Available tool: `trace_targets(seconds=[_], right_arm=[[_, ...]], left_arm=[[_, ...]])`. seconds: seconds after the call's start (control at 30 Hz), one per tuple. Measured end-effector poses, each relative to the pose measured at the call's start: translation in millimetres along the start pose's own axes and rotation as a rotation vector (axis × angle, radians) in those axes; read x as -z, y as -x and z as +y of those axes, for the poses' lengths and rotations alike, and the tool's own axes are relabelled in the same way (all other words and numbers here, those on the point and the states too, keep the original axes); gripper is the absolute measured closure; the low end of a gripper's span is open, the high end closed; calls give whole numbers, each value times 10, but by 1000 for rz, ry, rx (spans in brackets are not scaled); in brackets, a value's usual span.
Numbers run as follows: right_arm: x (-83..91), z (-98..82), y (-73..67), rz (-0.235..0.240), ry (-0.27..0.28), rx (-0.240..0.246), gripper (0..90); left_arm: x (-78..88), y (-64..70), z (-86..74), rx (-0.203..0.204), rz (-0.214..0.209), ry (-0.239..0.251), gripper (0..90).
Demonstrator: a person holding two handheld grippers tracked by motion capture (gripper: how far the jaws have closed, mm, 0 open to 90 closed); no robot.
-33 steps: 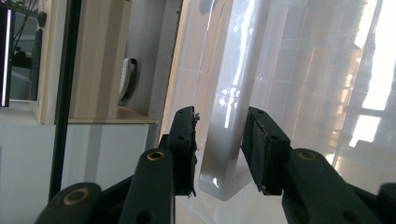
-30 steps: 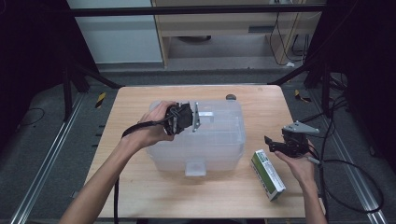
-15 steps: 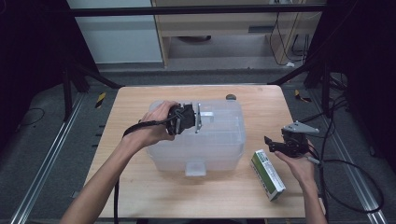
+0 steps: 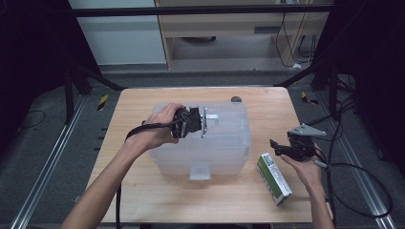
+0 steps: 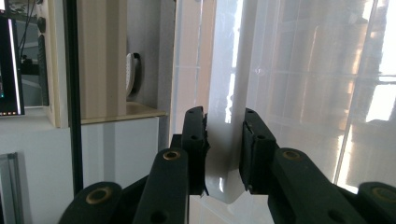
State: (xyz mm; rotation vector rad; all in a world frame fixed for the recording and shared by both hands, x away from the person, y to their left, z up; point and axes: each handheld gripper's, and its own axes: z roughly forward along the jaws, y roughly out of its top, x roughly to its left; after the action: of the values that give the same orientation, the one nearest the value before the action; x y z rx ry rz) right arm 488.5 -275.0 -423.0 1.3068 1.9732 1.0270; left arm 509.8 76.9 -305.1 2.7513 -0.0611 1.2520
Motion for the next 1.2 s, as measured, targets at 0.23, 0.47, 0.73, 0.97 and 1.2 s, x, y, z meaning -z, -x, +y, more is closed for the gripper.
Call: trace_targets(seconds=[0.23,0.47,0.73,0.97,1.2], right_arm=[[2,12,-24,11,-2,11,266],[20,29,-45,23,-2,15,281],[33,43,-61,39,2,24,304],[42,61,-91,53,1,37,319],[47,72,-115,65,-3,43,331]], left_arm=[[7,-19,12,-12,-16,-14,743],[-12,-44,21,-22,-32,4,747],[-8,-73,23,-26,-43,0,748],[-20,-97,44,-50,-60,-4,750],[-6,-110,35,-23,-62,-22,751]])
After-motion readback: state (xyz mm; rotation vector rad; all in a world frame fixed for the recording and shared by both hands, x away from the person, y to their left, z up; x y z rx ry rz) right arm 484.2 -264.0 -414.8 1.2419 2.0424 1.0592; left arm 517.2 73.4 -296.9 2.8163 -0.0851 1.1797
